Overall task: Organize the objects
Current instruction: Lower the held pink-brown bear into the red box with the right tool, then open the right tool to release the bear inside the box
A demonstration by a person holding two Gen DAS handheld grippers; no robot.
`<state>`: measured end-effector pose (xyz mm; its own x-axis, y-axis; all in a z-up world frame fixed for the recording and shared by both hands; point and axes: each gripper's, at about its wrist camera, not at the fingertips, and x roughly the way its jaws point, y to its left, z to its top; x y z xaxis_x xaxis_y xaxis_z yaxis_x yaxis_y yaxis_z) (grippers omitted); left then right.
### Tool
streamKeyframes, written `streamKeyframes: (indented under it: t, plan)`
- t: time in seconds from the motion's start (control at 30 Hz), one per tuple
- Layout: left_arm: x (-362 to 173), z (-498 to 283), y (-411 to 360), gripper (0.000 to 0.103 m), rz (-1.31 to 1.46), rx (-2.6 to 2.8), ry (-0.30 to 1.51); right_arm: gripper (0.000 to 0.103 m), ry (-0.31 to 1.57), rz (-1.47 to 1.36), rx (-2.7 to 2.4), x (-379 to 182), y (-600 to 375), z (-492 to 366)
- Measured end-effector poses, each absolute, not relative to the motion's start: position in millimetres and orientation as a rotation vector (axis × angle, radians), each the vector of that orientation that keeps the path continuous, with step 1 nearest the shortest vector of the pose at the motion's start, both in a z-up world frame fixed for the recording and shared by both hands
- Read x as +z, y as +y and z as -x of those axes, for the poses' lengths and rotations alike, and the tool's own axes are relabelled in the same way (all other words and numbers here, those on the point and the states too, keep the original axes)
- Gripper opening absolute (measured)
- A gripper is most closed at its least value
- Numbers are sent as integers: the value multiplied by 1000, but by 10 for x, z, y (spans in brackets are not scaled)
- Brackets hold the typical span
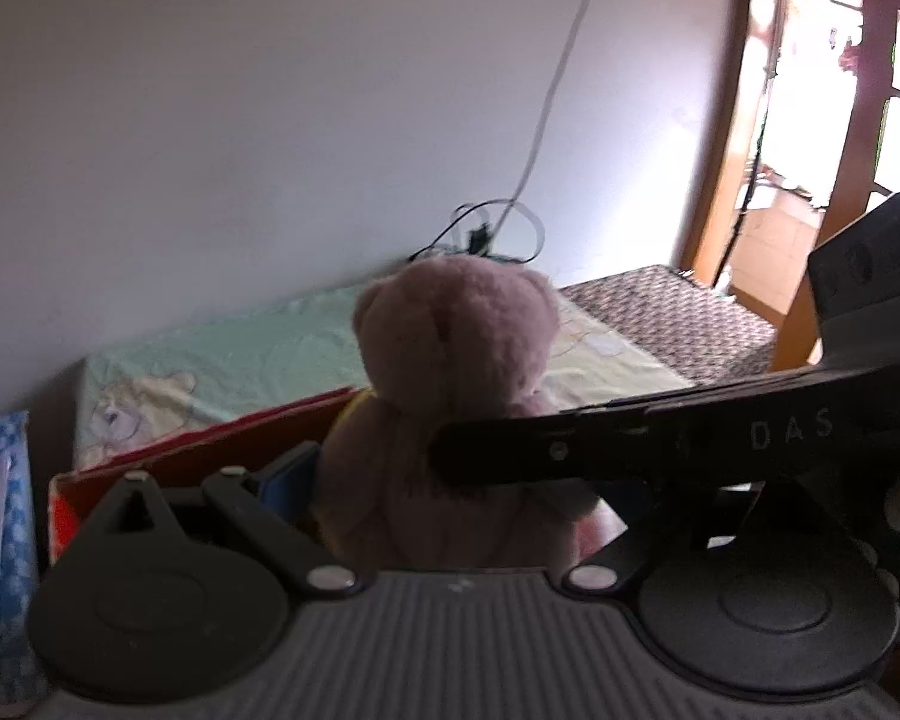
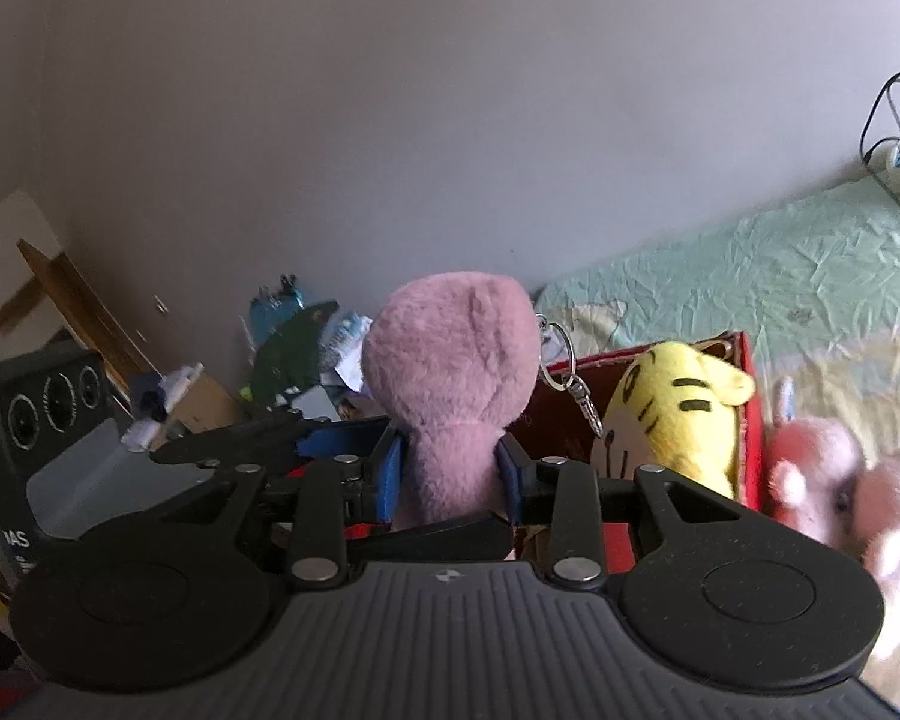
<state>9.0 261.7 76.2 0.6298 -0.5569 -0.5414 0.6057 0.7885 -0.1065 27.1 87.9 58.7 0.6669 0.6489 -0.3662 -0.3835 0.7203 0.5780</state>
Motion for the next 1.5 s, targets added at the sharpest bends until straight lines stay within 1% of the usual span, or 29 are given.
streamKeyframes:
  t: [0.23, 0.33, 0.43, 0.5, 0.57, 0.7, 0.73, 0.97, 1.07, 1.43, 1.5]
  plan:
    - [488, -396, 2794, 94, -99, -604, 663, 35, 630, -433, 580, 402, 1206, -510]
    - [330, -563, 2841, 92, -112, -584, 712, 35, 694, -432, 538, 284, 1293, -637]
    - [211, -651, 2864, 90, -103, -590, 755, 30, 775, -410, 497, 172, 1377, -753]
    - [170, -671, 2860, 89, -103, -605, 768, 23, 803, -388, 460, 108, 1422, -797]
    - [116, -681, 2838, 89, -115, -605, 780, 22, 811, -392, 439, 66, 1416, -792]
    - [-42, -767, 2853, 91, -129, -579, 817, 21, 797, -384, 420, 17, 1377, -755]
    - [-86, -783, 2865, 94, -134, -572, 829, 21, 793, -372, 419, -14, 1397, -773]
    - [-109, -789, 2900, 97, -155, -573, 832, 20, 730, -316, 368, -67, 1408, -656]
    - [-104, -776, 2928, 98, -164, -570, 830, 19, 716, -293, 358, -119, 1408, -655]
    - [-107, -808, 2825, 98, -219, -510, 862, 22, 729, -365, 354, -66, 1306, -589]
    - [-109, -813, 2781, 97, -236, -491, 872, 19, 727, -374, 343, -69, 1259, -548]
